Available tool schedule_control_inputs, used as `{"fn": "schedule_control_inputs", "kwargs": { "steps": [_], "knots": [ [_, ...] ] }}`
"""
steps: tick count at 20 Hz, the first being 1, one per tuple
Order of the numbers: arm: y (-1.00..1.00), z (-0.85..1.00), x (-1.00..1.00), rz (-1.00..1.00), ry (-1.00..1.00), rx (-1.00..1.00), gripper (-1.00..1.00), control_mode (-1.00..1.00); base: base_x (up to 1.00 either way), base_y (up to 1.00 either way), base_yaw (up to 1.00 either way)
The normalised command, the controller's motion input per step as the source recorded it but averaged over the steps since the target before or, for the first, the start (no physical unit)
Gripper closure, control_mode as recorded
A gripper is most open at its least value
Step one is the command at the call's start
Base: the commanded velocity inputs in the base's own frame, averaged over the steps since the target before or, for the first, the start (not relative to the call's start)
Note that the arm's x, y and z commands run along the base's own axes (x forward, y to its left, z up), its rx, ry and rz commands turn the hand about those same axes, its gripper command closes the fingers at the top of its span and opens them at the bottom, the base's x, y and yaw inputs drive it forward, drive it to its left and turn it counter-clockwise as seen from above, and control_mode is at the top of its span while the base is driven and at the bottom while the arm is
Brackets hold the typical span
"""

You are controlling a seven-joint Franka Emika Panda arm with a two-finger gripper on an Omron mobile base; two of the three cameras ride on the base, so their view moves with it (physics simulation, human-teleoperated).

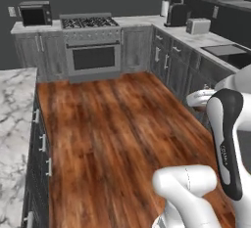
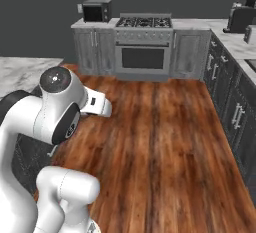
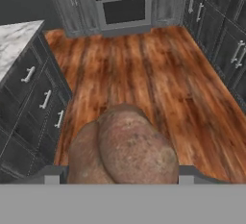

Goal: Retrieve the reheated potato from the microwave, then place the potato, cheese, and condiment on the cutting board.

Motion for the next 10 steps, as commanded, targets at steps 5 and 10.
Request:
{"fn": "schedule_control_inputs", "kwargs": {
  "steps": [5,10],
  "knots": [
    [0.0,0.0,0.0,0.0,0.0,0.0,1.0,1.0,0.65,-0.19,-0.23],
    [0.0,0.0,0.0,0.0,0.0,0.0,1.0,1.0,0.61,-0.2,-0.26]
  ]
}}
